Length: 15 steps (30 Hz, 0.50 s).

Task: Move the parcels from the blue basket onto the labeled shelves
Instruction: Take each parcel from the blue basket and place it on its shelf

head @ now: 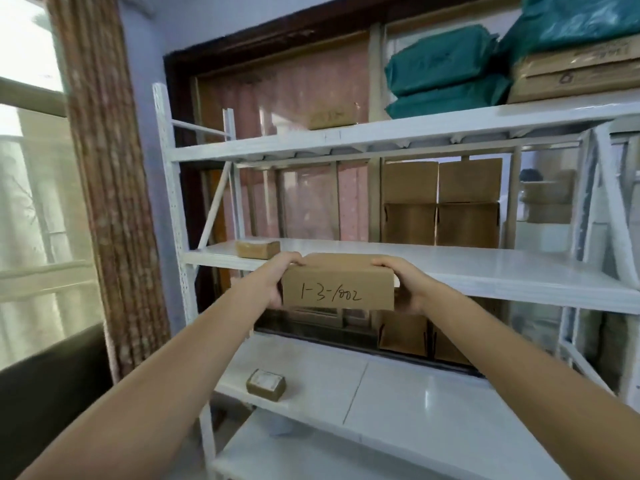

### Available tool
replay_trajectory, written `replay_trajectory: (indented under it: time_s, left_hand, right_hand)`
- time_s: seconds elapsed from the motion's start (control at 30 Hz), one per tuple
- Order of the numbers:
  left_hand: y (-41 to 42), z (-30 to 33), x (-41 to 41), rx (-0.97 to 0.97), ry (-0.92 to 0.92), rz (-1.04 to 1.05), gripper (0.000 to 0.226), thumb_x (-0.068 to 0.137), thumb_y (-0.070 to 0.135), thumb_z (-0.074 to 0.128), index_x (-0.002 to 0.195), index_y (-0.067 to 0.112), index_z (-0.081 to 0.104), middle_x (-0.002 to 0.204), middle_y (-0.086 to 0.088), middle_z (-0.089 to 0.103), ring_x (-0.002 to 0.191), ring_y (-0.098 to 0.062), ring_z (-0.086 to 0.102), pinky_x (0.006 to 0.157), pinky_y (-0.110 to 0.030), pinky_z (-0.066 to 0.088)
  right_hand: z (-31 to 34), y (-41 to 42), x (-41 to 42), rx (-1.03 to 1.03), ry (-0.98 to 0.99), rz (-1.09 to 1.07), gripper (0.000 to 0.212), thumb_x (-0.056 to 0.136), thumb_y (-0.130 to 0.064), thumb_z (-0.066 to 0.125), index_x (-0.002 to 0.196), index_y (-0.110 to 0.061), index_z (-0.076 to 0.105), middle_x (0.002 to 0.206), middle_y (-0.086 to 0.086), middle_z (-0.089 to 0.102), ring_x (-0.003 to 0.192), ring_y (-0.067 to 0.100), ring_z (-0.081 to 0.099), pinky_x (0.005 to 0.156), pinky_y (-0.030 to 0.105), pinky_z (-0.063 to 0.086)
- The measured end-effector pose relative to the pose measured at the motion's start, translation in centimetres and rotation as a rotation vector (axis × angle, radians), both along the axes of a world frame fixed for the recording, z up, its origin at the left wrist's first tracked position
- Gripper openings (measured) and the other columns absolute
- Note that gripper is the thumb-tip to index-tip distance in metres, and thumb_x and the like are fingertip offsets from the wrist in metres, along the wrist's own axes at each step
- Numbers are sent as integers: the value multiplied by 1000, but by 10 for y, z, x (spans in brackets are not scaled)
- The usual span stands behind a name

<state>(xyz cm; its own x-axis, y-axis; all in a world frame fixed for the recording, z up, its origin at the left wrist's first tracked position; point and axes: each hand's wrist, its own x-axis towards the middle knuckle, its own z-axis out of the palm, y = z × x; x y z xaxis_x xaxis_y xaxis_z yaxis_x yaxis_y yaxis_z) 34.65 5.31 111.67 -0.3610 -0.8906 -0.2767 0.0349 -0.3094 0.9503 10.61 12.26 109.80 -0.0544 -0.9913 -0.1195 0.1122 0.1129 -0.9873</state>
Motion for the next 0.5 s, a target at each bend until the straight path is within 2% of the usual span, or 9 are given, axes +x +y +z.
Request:
replay_trajectory:
  time_s: [0.07,0.17,0.27,0.37,0.43,0.5]
  left_hand:
    - [-7,4,41,-29,46,60,65,70,30,72,129,17,48,122,-21,61,113,-35,55,82,-42,51]
    - [-28,15,97,-73,75,102,67,69,31,70,131,18,47,127,-20,56,120,-36,52,90,-43,49]
    - [-55,36,144,-141,66,161,49,71,31,64,116,16,51,110,-19,58,108,-34,56,88,-42,48]
    - [-84,60,178,-227,69,188,25,78,34,59,96,17,51,91,-16,60,91,-30,59,74,-37,52]
    - [-105,76,197,-286,98,203,23,83,38,55,92,17,50,89,-15,61,86,-29,59,67,-36,52]
    - [-130,94,210,-352,112,239,24,85,41,52,91,18,50,87,-15,63,86,-29,61,70,-37,53]
  right_hand:
    - [13,-13,43,-22,6,16,45,79,-40,71,115,-19,56,89,17,72,86,29,71,72,35,58]
    - [35,-35,99,-93,40,30,37,80,-40,72,109,-18,61,78,13,75,74,25,74,60,32,57]
    - [58,-59,149,-182,128,36,24,84,-42,66,94,-20,63,83,11,71,82,24,69,65,32,58]
    - [83,-91,189,-267,156,44,22,88,-42,61,89,-20,58,88,10,63,82,21,63,65,32,58]
    - [100,-117,211,-306,133,43,24,87,-43,61,90,-20,57,90,9,61,83,20,63,74,36,60]
    - [118,-149,227,-363,132,34,27,86,-46,62,90,-21,57,90,9,62,84,21,65,77,37,61]
